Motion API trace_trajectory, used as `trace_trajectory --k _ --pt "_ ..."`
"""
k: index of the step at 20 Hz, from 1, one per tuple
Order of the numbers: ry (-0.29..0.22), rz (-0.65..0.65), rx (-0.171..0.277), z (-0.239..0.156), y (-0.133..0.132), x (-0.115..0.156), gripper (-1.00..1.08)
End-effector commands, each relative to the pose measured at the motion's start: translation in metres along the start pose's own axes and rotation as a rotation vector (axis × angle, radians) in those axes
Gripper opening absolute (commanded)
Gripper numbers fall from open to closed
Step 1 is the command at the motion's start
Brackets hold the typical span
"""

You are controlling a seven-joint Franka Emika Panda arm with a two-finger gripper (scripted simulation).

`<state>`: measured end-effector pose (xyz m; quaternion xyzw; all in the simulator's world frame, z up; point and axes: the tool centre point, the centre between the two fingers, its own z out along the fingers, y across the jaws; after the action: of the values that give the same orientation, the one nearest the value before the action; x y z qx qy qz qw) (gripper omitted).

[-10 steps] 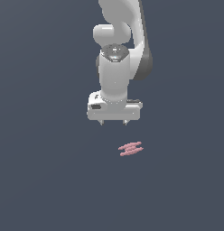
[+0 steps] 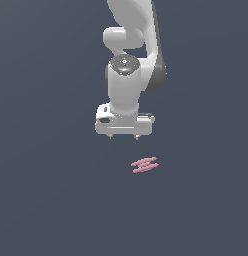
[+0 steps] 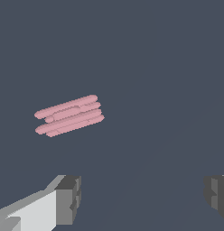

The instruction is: Pick up the object and move it to a goal position.

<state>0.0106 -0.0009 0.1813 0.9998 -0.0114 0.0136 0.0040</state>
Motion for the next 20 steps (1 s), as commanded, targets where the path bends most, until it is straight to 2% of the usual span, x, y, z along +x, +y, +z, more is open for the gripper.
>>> trace_trajectory --k 1,10,20 --pt "-0.007 0.004 -0.002 0.004 0.003 -0.002 1.00" --pt "-0.008 0.033 -0.001 0.006 0.000 0.000 1.00" --pt "-0.012 0.184 0.004 0.016 -0.011 0.007 1.00"
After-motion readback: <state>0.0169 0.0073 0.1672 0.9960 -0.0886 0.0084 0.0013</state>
